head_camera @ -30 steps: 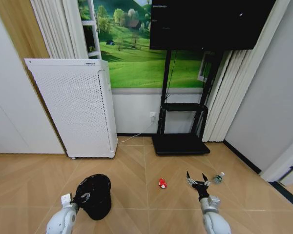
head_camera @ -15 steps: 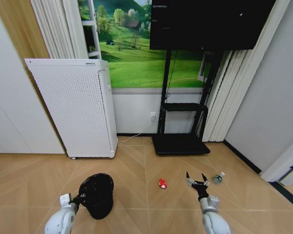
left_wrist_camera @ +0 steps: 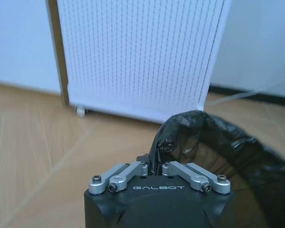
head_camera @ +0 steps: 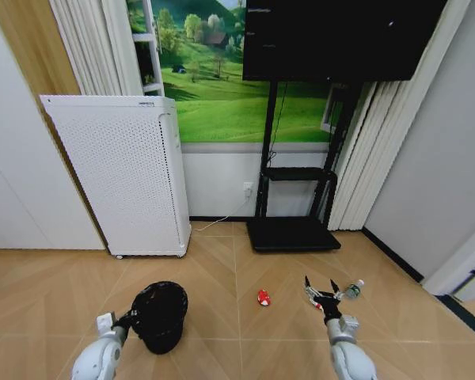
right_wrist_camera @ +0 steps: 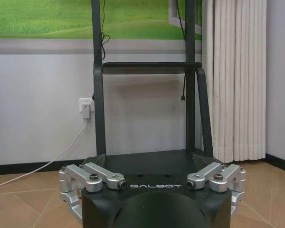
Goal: Pick up the trash bin and place the garbage on the floor into it.
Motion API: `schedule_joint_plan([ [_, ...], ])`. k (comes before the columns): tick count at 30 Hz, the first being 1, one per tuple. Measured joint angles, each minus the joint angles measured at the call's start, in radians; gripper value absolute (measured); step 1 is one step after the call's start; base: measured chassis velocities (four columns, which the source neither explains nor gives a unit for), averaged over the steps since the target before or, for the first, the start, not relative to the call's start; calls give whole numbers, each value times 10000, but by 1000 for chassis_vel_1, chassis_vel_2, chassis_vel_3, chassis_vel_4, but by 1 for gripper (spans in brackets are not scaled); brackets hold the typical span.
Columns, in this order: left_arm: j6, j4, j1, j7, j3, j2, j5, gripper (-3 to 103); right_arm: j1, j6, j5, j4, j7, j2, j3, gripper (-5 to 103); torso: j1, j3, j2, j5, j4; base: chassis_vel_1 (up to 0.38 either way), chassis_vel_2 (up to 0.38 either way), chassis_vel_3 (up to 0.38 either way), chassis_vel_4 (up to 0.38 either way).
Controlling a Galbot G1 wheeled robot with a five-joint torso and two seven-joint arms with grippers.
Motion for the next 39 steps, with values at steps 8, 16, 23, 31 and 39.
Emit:
schedule_joint_plan([
  [8, -1292, 128, -891, 246, 41, 392, 807, 7, 133, -20, -25, -107, 2, 27, -117, 100, 0, 0, 0, 0, -4, 0, 0, 0, 0],
  [16, -1956, 1071, -1723, 796, 291, 497, 890, 7, 358, -671, 146, -56, 180, 28, -465, 100, 1, 1, 0, 1, -1, 0, 0, 0, 0],
  [23, -2454, 1248, -2192, 1186, 884, 394, 1100, 7, 363, -3481, 1431, 656, -209, -246, -728, 100, 0, 0, 0, -2, -3, 0, 0, 0, 0],
  [31, -2342, 647, -2113, 904, 1403, 593, 1244, 7, 1421, -4371, 2548, -391, -528, -1004, -2140, 100, 0, 1, 1, 2, 0, 0, 0, 0, 0],
  [39, -2198, -80, -1597, 699, 1167, 772, 1147, 7, 2920, -4378, 2763, -2313, -889, -1438, -3953, 100, 0, 0, 1, -2, 1, 0, 0, 0, 0],
])
